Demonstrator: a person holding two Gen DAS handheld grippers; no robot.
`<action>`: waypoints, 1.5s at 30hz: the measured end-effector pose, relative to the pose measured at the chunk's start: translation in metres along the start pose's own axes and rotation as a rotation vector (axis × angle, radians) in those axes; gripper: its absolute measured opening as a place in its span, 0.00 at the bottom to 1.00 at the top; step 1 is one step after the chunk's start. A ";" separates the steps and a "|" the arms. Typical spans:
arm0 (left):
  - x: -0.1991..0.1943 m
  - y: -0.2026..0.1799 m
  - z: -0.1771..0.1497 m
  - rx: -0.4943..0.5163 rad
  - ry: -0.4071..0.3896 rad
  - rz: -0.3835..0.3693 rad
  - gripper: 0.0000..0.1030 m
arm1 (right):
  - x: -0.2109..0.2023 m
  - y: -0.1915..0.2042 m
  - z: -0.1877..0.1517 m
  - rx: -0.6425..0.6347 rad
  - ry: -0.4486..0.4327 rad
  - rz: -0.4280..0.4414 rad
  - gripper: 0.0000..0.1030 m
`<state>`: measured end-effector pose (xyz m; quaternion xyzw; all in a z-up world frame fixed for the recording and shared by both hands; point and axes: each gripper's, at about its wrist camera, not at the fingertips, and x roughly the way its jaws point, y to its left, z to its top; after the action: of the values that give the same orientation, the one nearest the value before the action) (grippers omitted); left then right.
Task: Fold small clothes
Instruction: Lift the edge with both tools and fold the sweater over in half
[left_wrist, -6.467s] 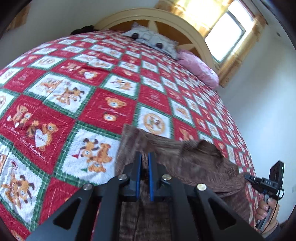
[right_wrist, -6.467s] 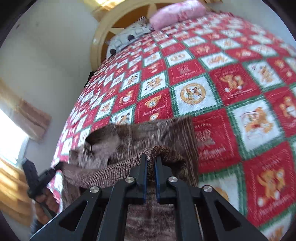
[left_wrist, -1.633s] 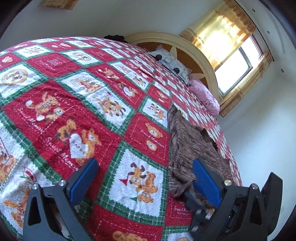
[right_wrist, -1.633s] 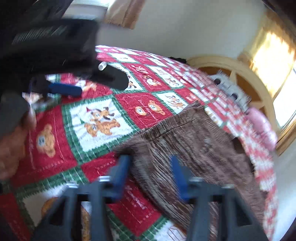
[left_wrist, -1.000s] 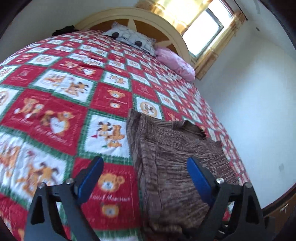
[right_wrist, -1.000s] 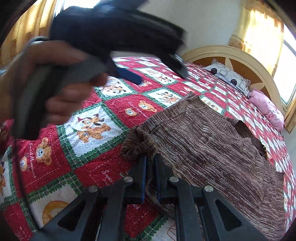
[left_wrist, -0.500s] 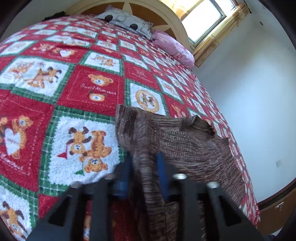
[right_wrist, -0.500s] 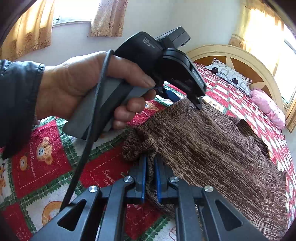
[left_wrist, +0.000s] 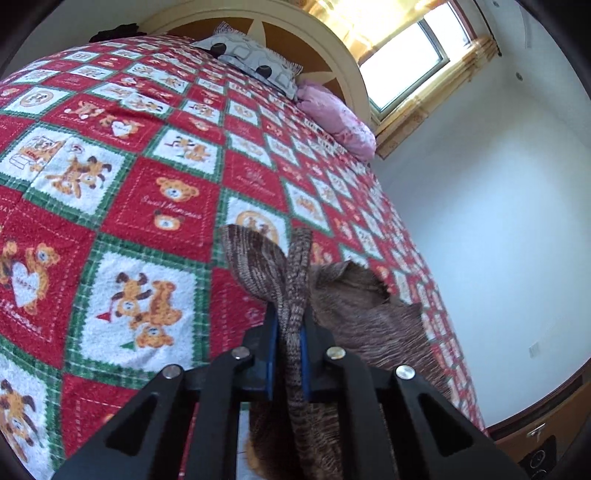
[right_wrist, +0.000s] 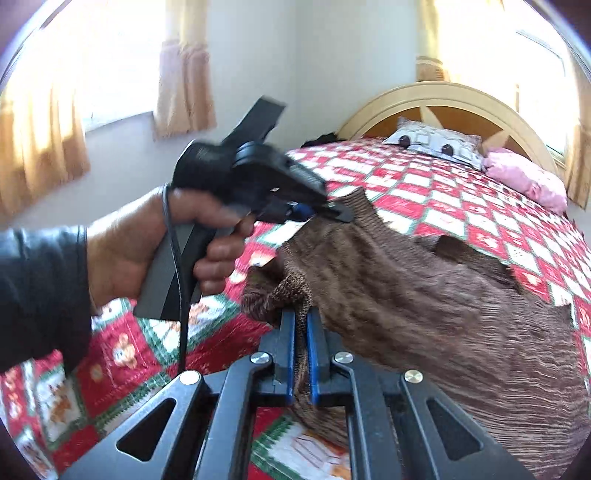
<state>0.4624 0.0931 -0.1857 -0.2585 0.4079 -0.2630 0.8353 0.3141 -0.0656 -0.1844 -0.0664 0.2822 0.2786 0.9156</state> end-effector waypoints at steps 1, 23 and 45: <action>0.001 -0.003 0.001 -0.012 -0.005 -0.012 0.10 | -0.006 -0.006 0.001 0.016 -0.011 0.002 0.05; 0.081 -0.139 0.005 0.032 0.034 -0.097 0.10 | -0.118 -0.139 -0.027 0.285 -0.155 -0.106 0.04; 0.183 -0.228 -0.038 0.197 0.202 -0.058 0.10 | -0.163 -0.215 -0.102 0.463 -0.093 -0.207 0.04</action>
<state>0.4760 -0.1998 -0.1588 -0.1590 0.4545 -0.3503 0.8034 0.2716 -0.3510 -0.1871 0.1293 0.2877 0.1142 0.9420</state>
